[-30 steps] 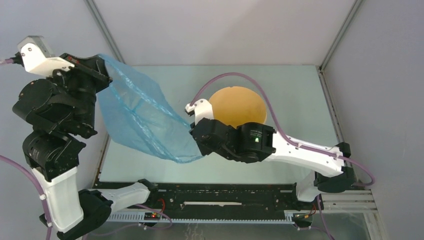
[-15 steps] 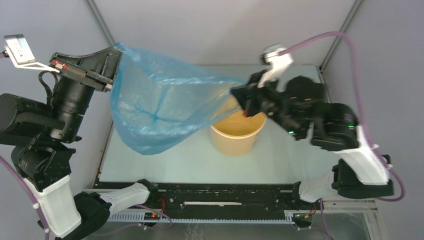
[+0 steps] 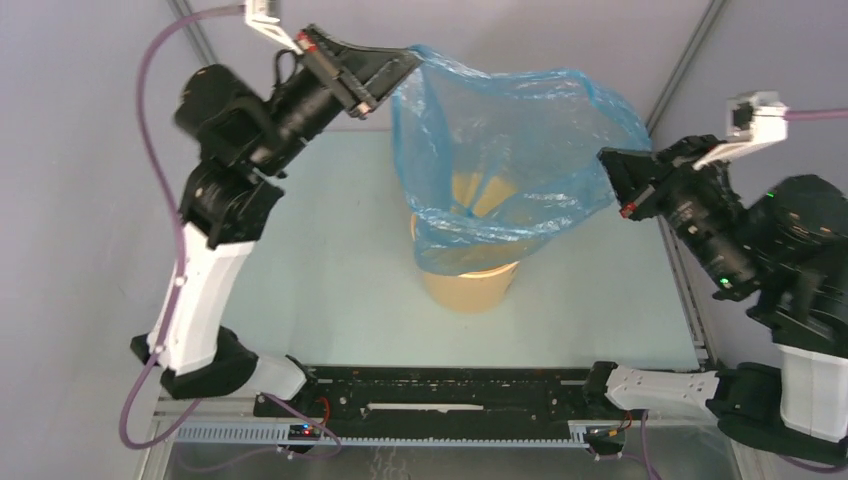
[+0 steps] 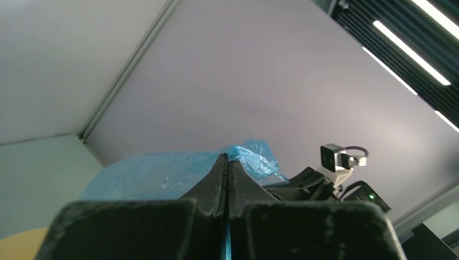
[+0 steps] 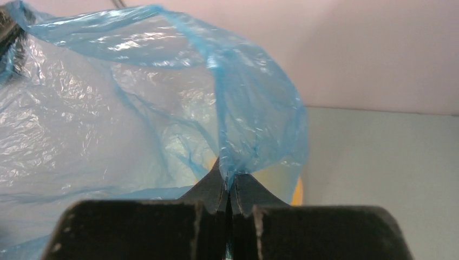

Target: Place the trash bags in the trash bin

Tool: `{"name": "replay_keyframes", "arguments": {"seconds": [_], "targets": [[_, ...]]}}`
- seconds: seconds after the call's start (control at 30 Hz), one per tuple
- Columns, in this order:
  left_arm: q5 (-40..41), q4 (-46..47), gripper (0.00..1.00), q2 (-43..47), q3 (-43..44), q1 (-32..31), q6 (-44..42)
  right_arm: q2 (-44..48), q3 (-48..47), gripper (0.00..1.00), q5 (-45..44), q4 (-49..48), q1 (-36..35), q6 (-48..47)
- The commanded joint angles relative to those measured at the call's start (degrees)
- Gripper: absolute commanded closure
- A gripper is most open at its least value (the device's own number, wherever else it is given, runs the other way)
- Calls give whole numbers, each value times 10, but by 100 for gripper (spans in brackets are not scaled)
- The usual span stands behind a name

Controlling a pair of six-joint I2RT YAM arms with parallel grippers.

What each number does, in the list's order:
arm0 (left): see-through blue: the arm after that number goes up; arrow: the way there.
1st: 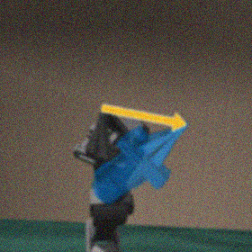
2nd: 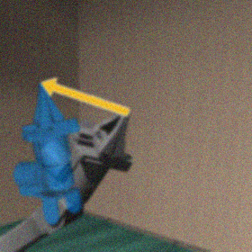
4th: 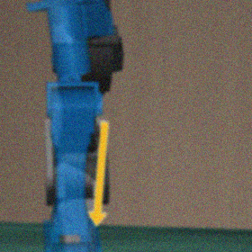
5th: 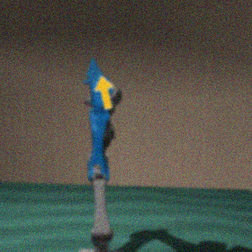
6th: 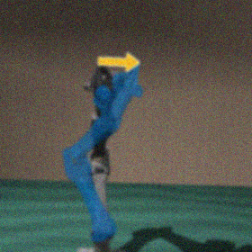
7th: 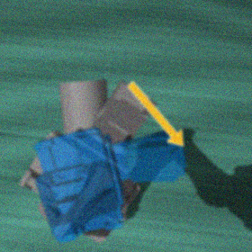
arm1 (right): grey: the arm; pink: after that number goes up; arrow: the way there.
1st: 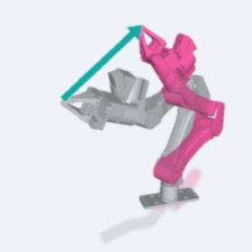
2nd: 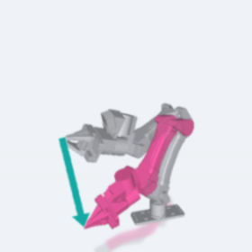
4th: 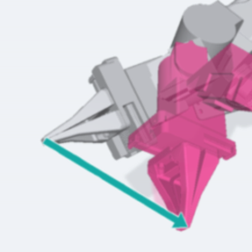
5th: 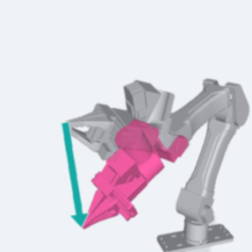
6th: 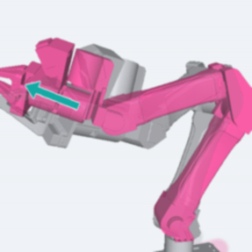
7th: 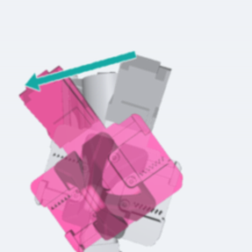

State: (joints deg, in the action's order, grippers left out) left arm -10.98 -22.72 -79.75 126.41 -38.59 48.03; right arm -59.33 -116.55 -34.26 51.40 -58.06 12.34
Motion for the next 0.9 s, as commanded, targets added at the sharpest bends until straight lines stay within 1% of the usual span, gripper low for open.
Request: {"name": "replay_keyframes", "arguments": {"seconds": [0.0, 0.07, 0.1, 0.17, 0.27, 0.37, 0.47, 0.57, 0.7, 0.8, 0.87], "targets": [[-9, 23, 100, -21, -6, -3, 26, -34, 16, 100, 92, 35, 80, 40], [1, 16, 100, -19, -34, -3, 10, -33, 24, 100, 107, 46, 99, 48], [15, 6, 100, -14, -56, 1, 15, -30, 37, 100, 111, 48, 107, 50], [8, 15, 100, -3, -111, 17, 46, -23, 62, 100, 129, 56, 133, 57], [19, 9, 100, 17, -159, 34, 69, -13, 86, 100, 170, 65, 167, 62], [38, 0, 100, 46, -201, 57, 67, -11, 124, 100, 248, 55, 194, 56], [39, -2, 100, 71, -235, 92, 73, -38, 119, 100, 329, 41, 197, 63], [34, -2, 100, 94, -266, 124, 74, -77, 96, 100, 415, 8, 193, 83], [34, -6, 100, 126, -313, 149, 78, -135, 73, 100, 506, -41, 169, 150], [45, -10, 100, 147, -346, 161, 79, -144, 127, 100, 582, -136, 144, 227], [50, -12, 100, 156, -361, 167, 82, -129, 186, 100, 607, -204, 138, 275]]}}
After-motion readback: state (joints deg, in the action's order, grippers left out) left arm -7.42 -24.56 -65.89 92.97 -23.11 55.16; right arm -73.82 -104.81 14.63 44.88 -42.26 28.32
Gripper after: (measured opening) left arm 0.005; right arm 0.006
